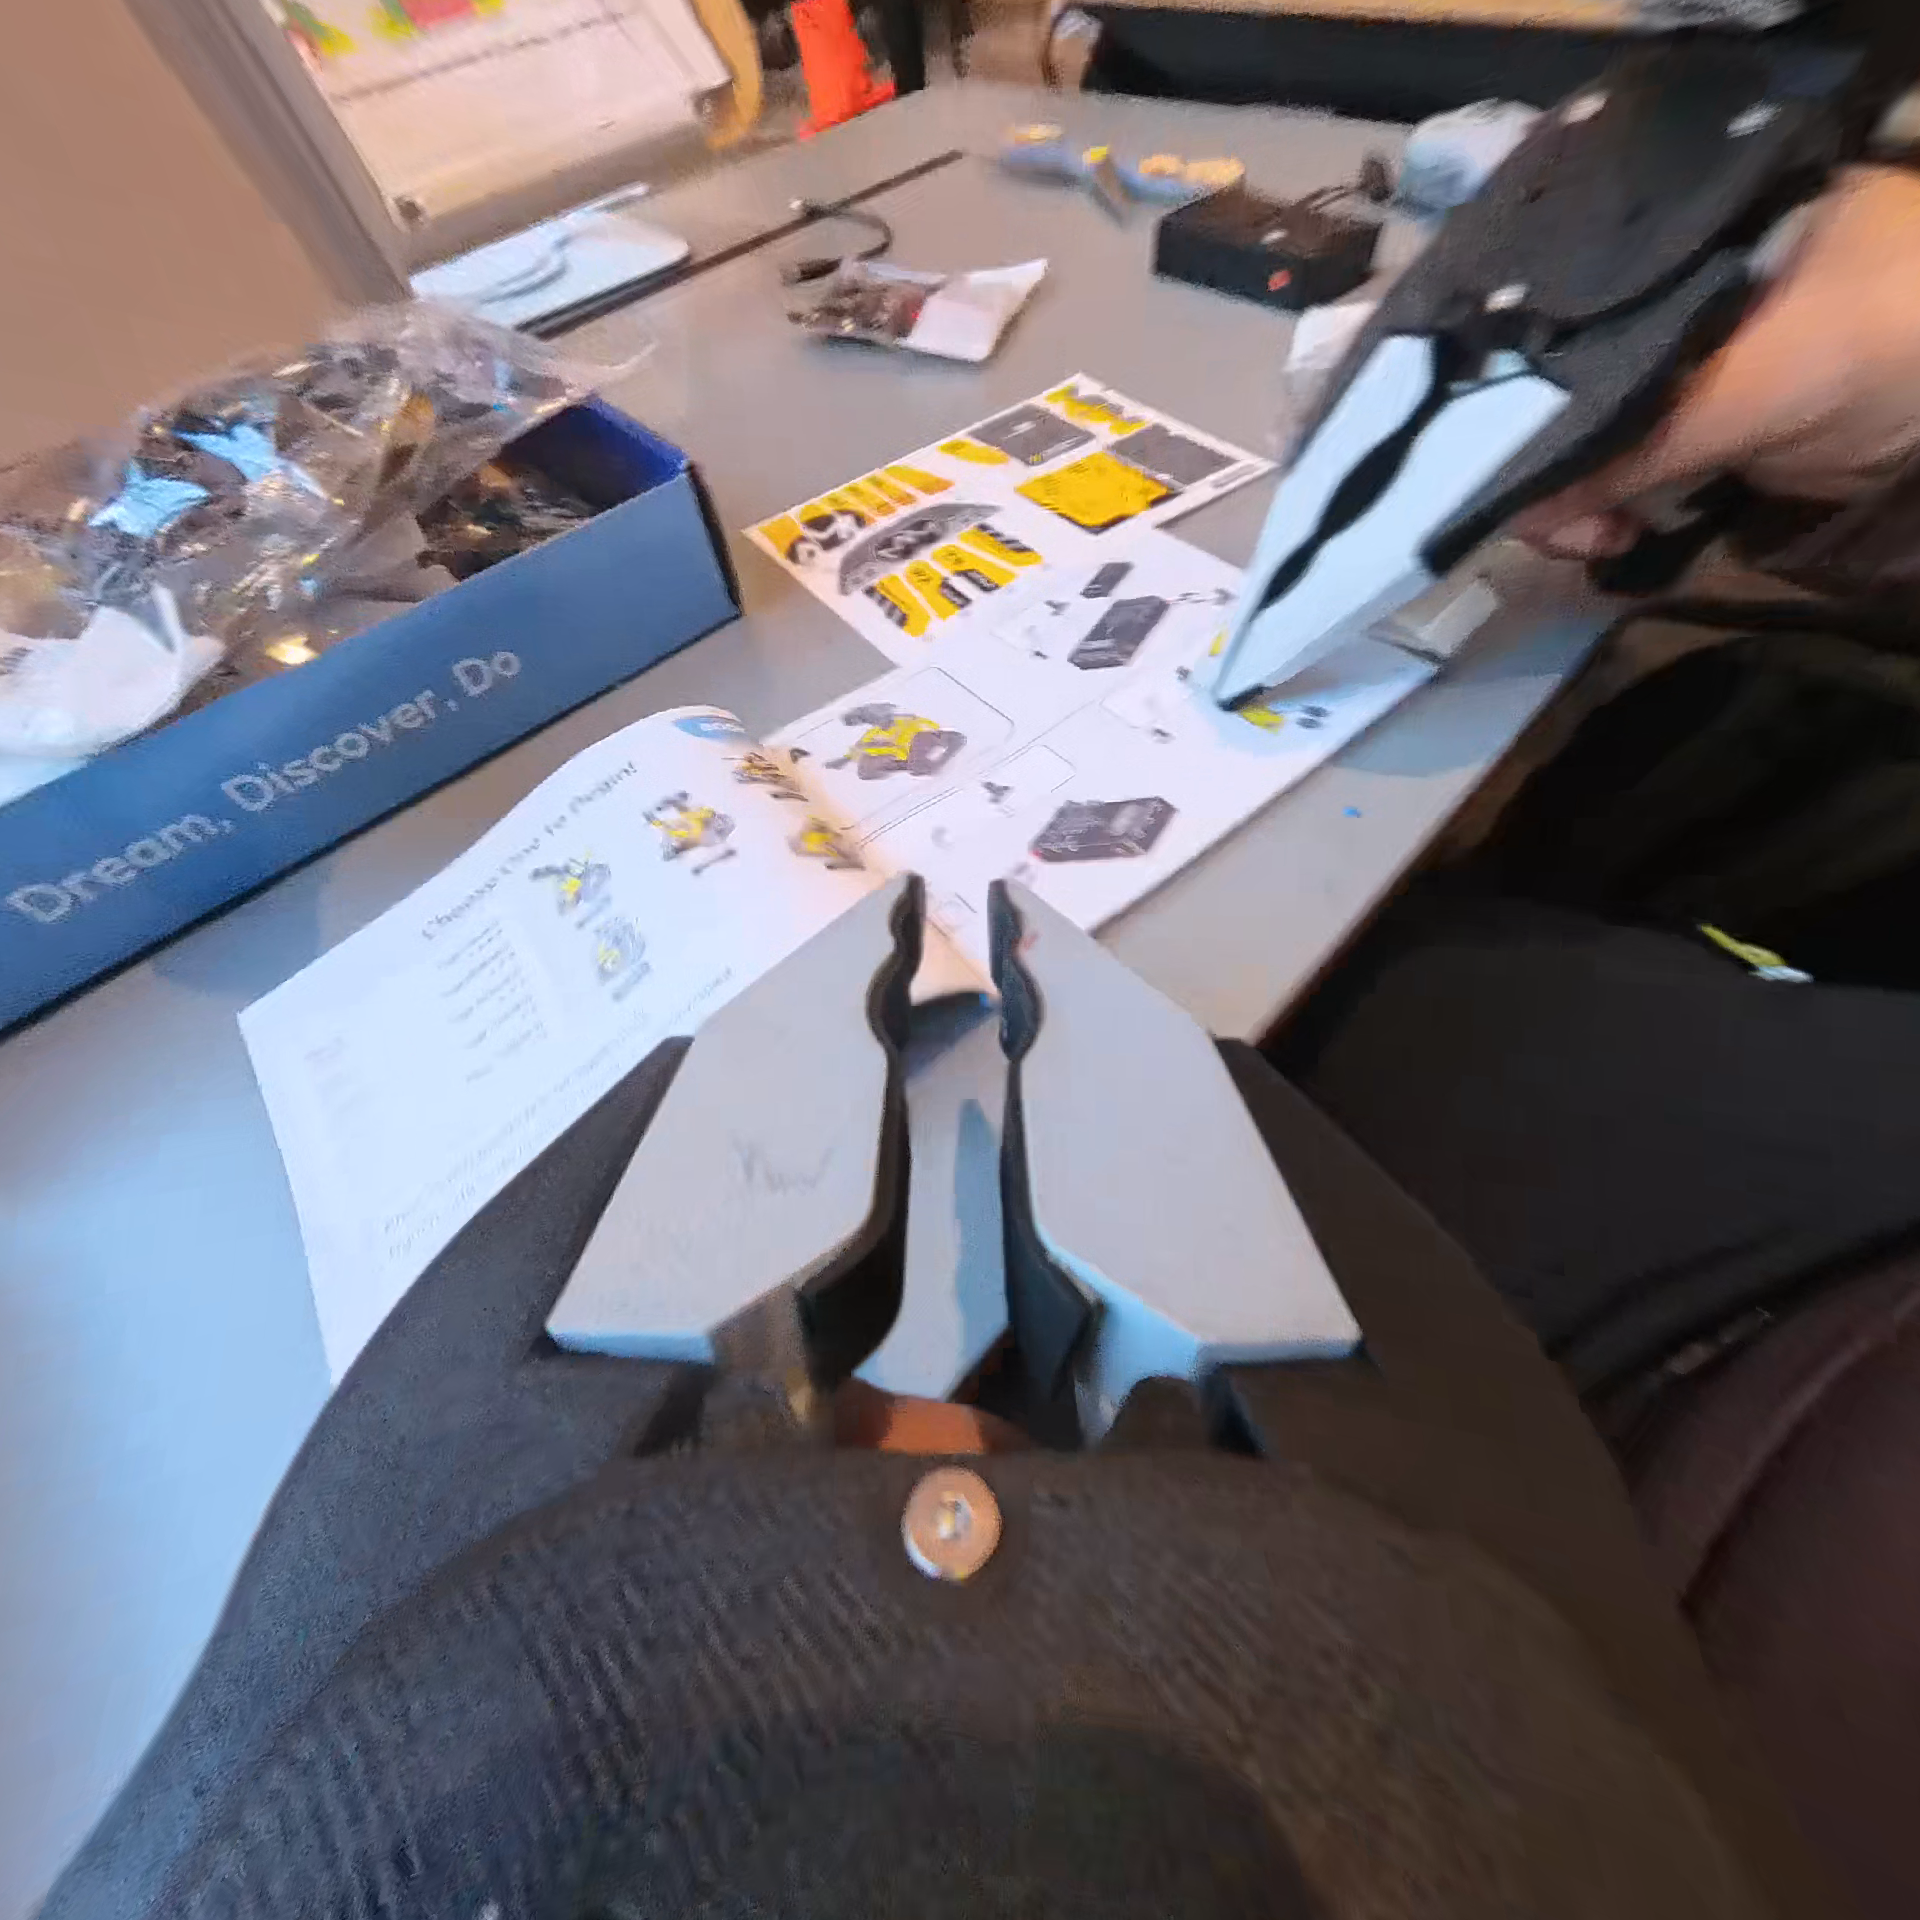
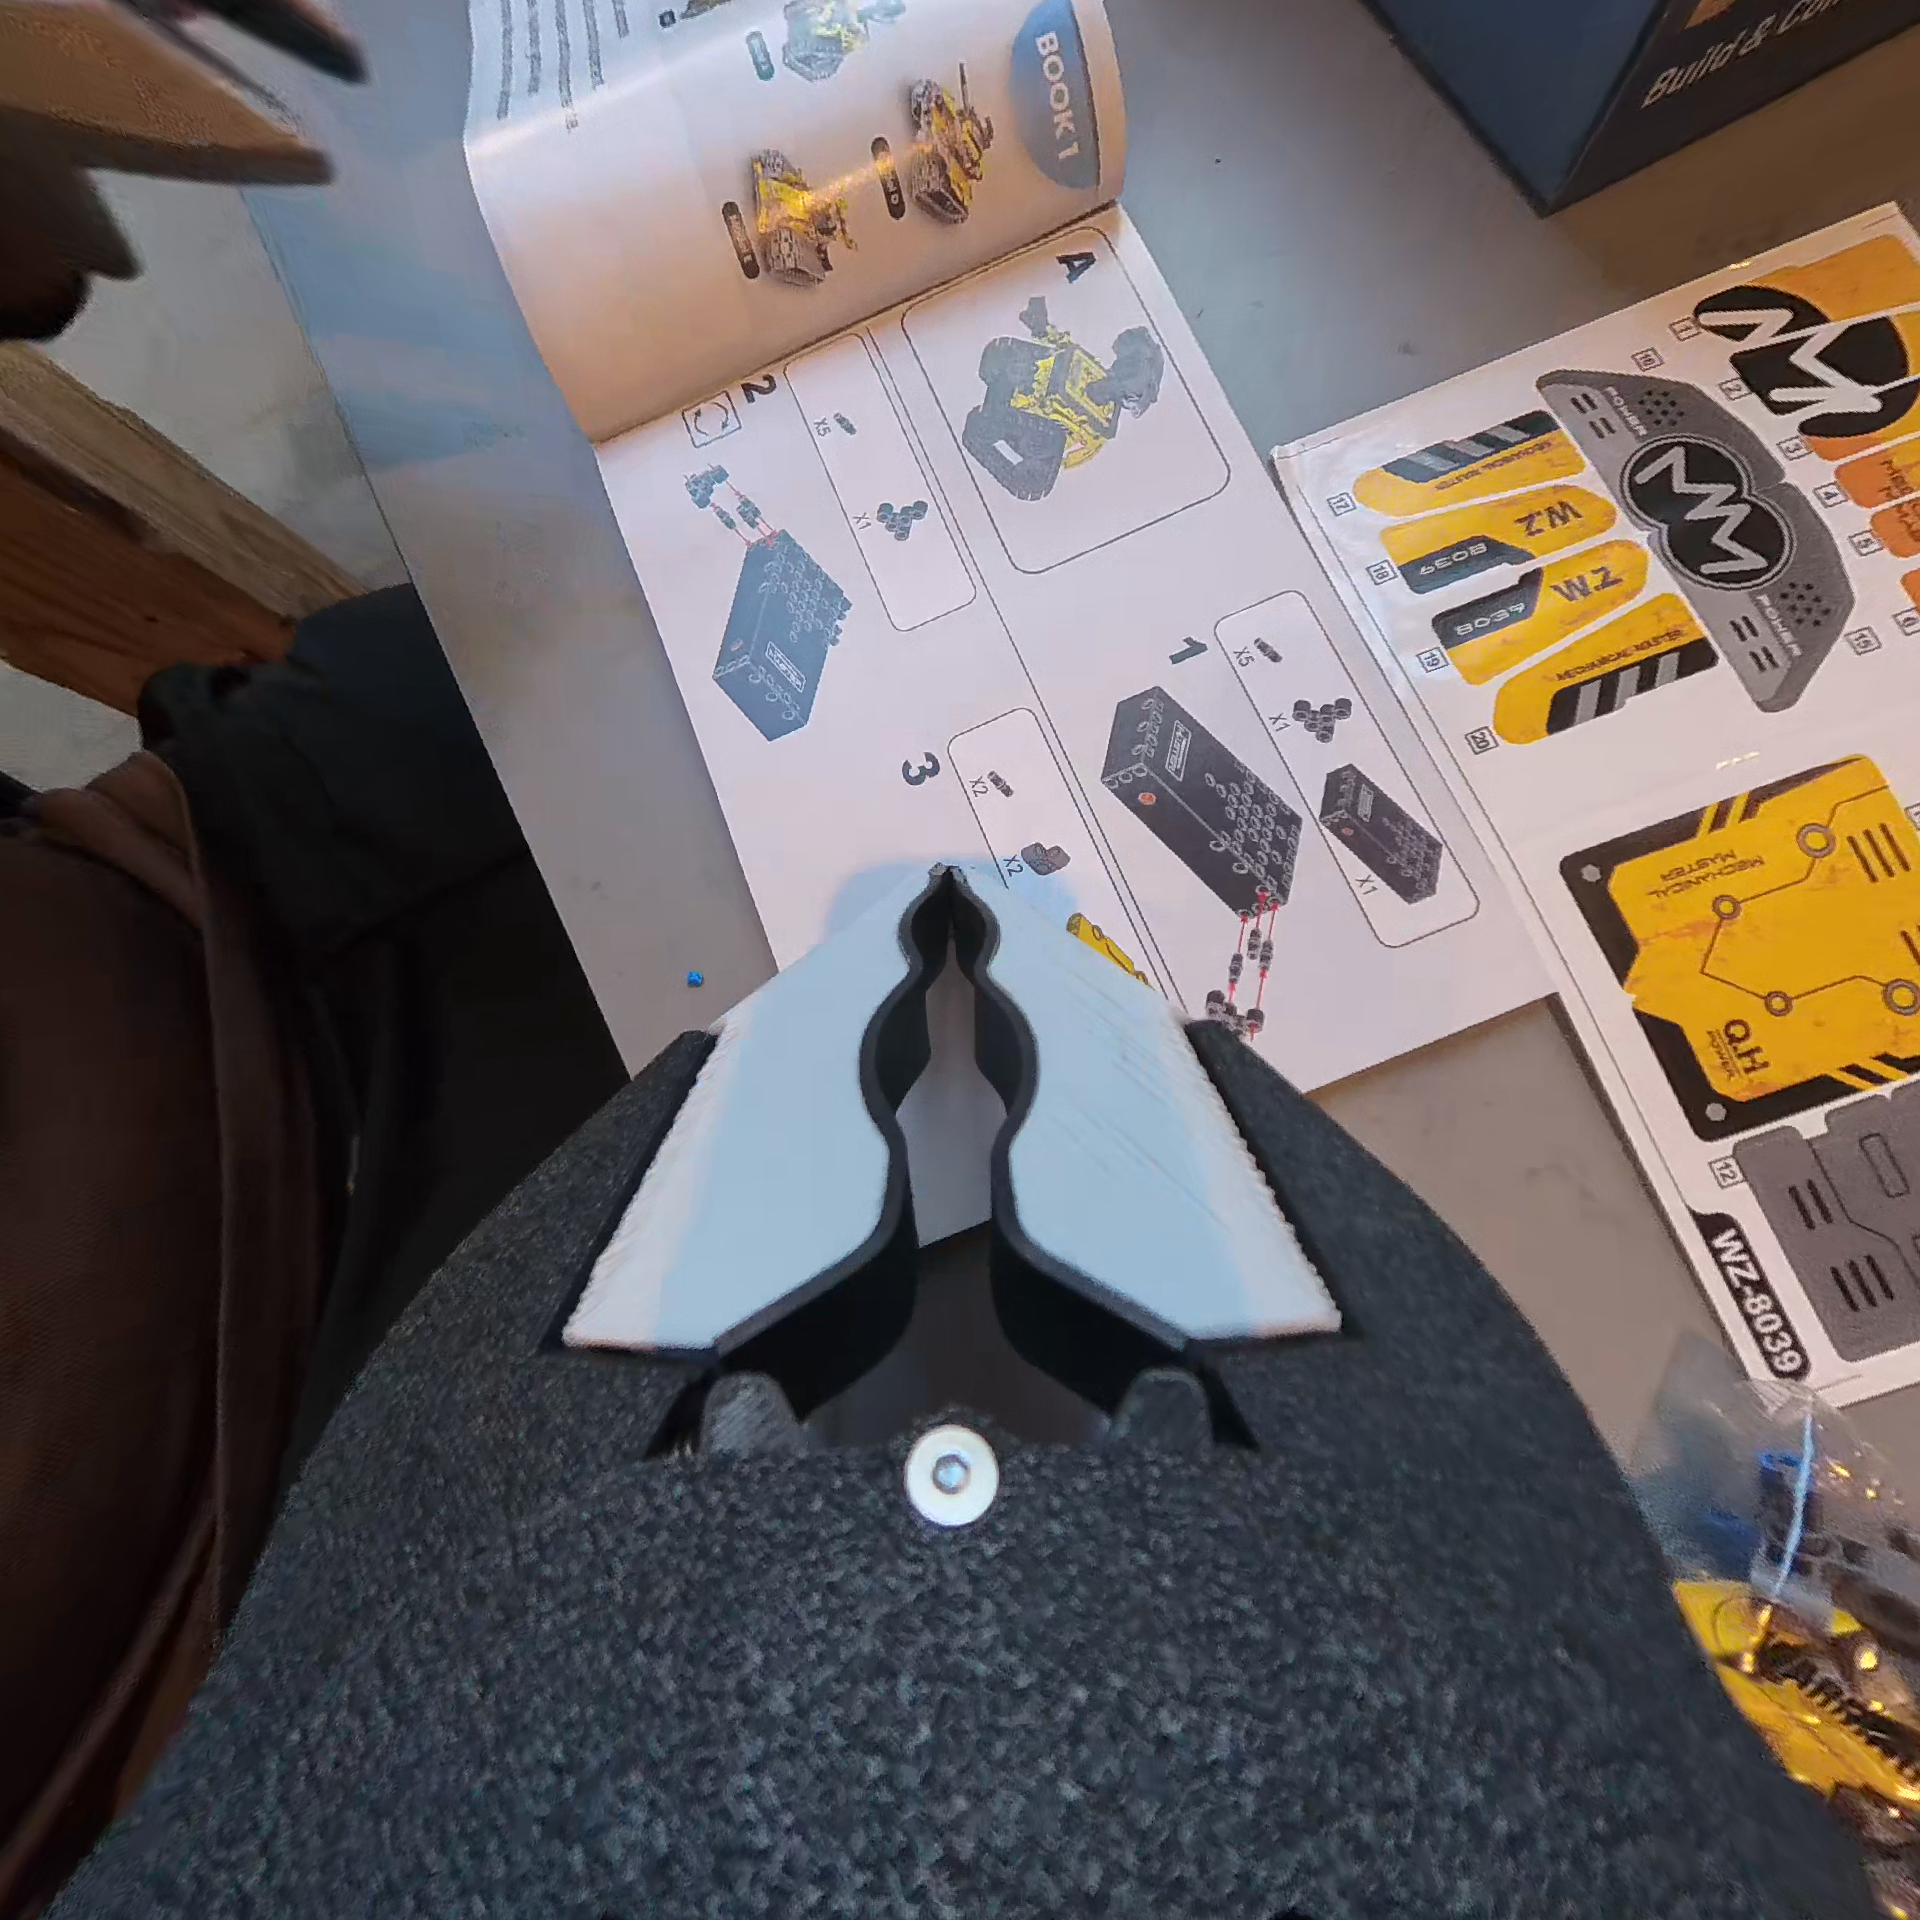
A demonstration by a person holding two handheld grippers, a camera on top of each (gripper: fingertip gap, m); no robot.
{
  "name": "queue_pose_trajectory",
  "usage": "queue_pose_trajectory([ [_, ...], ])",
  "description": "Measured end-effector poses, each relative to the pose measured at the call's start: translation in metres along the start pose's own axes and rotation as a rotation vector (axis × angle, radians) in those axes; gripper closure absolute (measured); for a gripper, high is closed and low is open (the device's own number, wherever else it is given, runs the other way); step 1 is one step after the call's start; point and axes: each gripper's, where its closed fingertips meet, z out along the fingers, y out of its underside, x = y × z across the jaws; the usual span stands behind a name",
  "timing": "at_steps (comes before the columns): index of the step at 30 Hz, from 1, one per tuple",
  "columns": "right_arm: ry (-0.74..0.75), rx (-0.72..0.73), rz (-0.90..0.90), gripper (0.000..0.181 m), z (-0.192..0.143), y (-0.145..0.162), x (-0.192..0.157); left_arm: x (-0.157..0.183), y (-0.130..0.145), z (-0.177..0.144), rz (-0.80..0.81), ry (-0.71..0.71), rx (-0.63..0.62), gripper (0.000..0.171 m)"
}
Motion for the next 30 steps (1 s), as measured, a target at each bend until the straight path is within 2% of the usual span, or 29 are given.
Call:
queue_pose_trajectory([
  [4, -0.007, 0.008, 0.012, 0.181, 0.000, 0.000, 0.000, -0.015, -0.004, 0.030, -0.004, -0.022, -0.052, 0.164],
  [7, 0.008, 0.005, -0.007, 0.181, 0.000, 0.000, 0.000, -0.033, 0.025, 0.043, 0.010, -0.066, -0.198, 0.168],
  [11, -0.016, 0.003, -0.018, 0.181, -0.002, 0.003, -0.005, -0.034, 0.056, 0.043, 0.009, -0.040, -0.295, 0.171],
  [16, -0.097, 0.007, 0.002, 0.181, -0.003, 0.004, -0.013, -0.031, 0.060, 0.035, 0.032, -0.040, -0.299, 0.171],
  [21, -0.111, -0.006, -0.035, 0.181, -0.003, 0.005, -0.019, -0.025, 0.063, 0.028, 0.010, -0.010, -0.305, 0.171],
  [30, -0.198, 0.013, -0.040, 0.181, 0.004, 0.002, -0.041, -0.018, 0.074, -0.002, -0.015, -0.021, -0.287, 0.171],
])
